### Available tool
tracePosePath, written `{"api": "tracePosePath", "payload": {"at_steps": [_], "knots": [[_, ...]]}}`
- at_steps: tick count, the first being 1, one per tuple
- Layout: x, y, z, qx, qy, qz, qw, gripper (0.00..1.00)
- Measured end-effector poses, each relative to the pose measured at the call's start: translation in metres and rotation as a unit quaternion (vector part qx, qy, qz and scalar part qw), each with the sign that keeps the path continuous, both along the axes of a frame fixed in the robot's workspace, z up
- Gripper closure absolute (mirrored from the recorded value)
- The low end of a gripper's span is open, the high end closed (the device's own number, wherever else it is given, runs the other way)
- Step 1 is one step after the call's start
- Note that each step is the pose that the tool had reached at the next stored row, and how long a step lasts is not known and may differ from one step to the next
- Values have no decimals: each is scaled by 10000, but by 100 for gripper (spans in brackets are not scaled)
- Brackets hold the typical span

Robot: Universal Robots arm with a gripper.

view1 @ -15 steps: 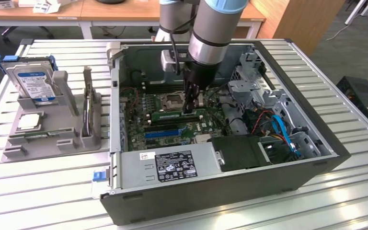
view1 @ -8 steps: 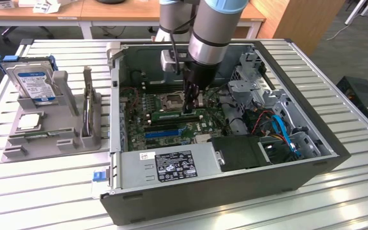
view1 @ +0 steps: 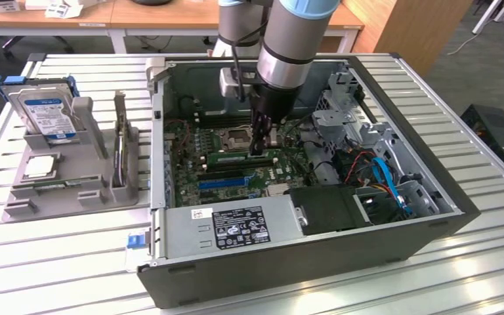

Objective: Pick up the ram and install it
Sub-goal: 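Insert the ram into the slot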

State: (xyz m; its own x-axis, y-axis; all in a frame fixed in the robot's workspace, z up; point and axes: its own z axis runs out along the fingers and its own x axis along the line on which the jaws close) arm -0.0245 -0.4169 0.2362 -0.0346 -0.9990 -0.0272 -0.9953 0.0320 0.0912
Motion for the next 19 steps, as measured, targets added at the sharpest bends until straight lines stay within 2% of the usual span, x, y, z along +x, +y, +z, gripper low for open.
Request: {"api": "tracePosePath", "payload": {"at_steps": [7,19], "knots": [[1,0,0,0,0,-45,10000,89],[6,0,0,0,0,56,10000,89]]}}
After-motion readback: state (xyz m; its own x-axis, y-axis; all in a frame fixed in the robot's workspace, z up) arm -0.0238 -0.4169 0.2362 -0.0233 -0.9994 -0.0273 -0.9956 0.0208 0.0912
